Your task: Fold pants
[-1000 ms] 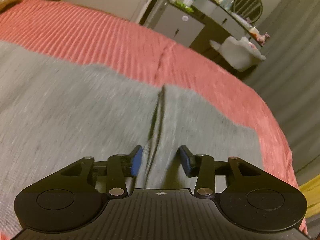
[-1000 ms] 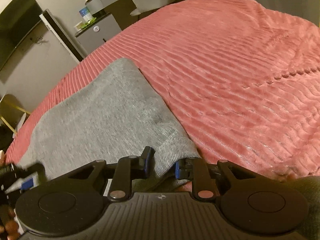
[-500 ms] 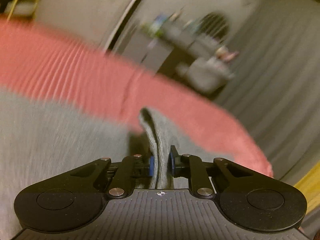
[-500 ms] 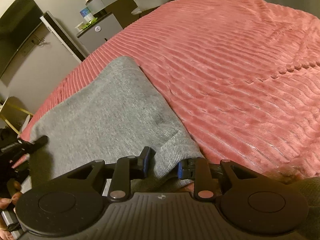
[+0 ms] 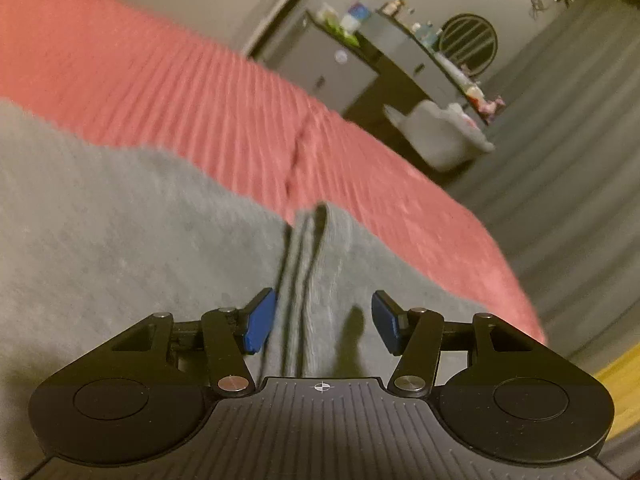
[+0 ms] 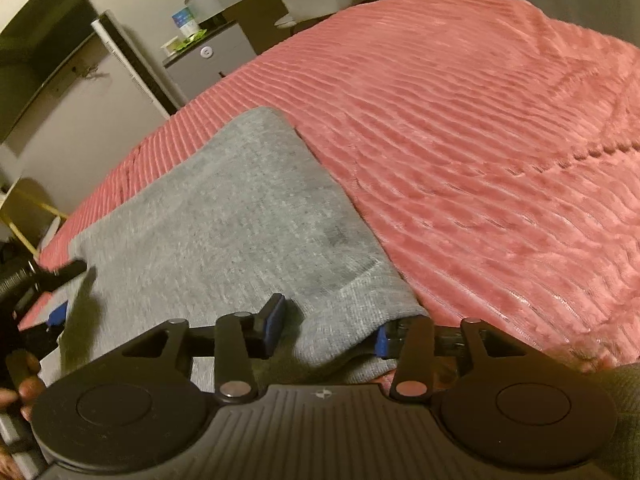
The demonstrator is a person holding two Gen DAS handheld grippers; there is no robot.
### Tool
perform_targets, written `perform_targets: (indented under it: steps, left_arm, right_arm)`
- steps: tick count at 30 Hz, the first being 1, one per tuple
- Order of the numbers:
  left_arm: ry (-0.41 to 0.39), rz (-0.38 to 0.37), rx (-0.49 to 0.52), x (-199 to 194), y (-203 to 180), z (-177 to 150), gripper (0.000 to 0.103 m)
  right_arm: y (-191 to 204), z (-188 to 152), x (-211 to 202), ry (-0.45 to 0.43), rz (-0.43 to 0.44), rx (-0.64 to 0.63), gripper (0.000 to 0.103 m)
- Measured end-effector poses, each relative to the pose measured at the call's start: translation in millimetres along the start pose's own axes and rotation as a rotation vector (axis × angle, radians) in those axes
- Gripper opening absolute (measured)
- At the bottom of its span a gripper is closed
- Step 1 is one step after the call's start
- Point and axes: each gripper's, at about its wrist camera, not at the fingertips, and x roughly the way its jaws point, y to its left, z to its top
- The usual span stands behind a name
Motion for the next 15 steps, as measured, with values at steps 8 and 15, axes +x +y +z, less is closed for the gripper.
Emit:
perform_targets:
  steps: [8, 15]
  left_arm:
    - [-0.015, 0.038, 0.058, 7.6, -12.1, 7.3, 0.025]
    - [-0.025, 0.060, 0.097, -12.4, -24.6, 4.4, 0.022]
  right_arm:
    - [5.9, -4.2, -3.5, -0.015, -0.016, -0.027, 0.042]
    - [8.0, -6.9, -11.4, -0.043, -0.050, -0.021, 0.023]
